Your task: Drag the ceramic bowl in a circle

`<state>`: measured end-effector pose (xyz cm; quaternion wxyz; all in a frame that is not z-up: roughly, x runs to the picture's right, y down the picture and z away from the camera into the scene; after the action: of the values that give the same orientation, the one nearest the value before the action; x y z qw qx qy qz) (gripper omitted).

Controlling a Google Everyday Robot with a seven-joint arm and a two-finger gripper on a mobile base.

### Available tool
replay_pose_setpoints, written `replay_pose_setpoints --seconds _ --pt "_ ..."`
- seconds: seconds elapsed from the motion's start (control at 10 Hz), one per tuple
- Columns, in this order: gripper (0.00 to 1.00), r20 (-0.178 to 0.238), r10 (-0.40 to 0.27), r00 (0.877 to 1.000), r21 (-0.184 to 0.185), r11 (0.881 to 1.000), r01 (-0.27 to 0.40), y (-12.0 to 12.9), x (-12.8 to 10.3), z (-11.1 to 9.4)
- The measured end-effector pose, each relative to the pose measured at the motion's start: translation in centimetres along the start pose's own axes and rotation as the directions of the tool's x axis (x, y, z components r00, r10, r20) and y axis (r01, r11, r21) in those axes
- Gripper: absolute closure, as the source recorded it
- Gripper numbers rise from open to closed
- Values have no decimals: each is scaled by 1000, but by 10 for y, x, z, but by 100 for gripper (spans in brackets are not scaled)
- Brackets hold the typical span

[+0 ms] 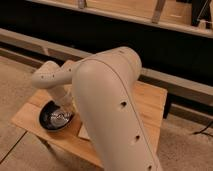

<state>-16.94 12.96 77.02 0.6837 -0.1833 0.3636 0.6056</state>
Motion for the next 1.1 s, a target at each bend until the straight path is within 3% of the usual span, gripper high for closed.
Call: replay_pose_setpoints --seconds 0.6,1.1 --pt "98 -3 3 1000 -2 1000 -3 0 -1 2" --pt "51 -4 4 1000 -2 1000 -4 -1 -1 2"
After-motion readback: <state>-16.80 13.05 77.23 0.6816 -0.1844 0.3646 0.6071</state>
